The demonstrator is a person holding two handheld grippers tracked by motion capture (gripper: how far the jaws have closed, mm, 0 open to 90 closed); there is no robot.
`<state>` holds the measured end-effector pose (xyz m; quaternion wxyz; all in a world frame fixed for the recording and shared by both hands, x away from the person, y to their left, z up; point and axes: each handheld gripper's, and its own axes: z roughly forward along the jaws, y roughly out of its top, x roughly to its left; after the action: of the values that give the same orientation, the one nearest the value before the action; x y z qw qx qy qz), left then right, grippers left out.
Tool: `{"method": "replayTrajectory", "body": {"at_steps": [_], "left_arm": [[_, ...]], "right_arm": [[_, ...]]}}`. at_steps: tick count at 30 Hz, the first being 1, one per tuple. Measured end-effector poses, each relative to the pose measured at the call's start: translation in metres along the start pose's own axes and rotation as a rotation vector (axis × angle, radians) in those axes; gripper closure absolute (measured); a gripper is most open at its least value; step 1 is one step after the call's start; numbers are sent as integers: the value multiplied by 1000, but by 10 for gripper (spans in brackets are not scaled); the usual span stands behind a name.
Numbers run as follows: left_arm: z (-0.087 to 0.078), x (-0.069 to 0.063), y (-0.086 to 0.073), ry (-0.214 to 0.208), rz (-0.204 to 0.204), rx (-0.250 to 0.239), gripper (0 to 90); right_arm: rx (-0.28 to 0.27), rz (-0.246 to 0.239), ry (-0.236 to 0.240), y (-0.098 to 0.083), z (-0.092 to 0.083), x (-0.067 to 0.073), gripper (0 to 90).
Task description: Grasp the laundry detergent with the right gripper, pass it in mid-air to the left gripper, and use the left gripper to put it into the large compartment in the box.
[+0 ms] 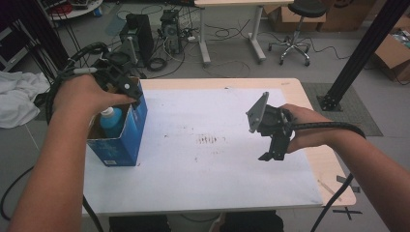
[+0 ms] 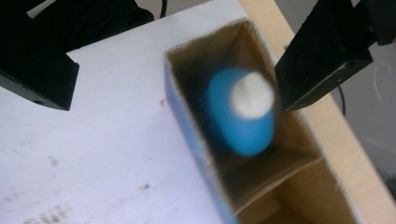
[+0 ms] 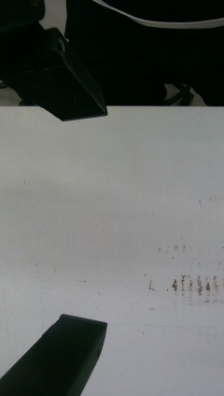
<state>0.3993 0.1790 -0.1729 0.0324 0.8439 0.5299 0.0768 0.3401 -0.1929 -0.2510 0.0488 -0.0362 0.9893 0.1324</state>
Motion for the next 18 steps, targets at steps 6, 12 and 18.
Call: {"method": "replayTrajectory", "body": {"at_steps": [6, 12, 18], "left_arm": [[-9, -22, 6, -62, 186, -22, 1], [-17, -54, 11, -126, 451, -38, 1], [-13, -91, 13, -171, 681, -15, 1]], "right_arm": [[6, 4, -2, 1, -4, -3, 2], [15, 8, -2, 3, -5, -6, 3], [33, 11, 7, 3, -3, -9, 3]]}}
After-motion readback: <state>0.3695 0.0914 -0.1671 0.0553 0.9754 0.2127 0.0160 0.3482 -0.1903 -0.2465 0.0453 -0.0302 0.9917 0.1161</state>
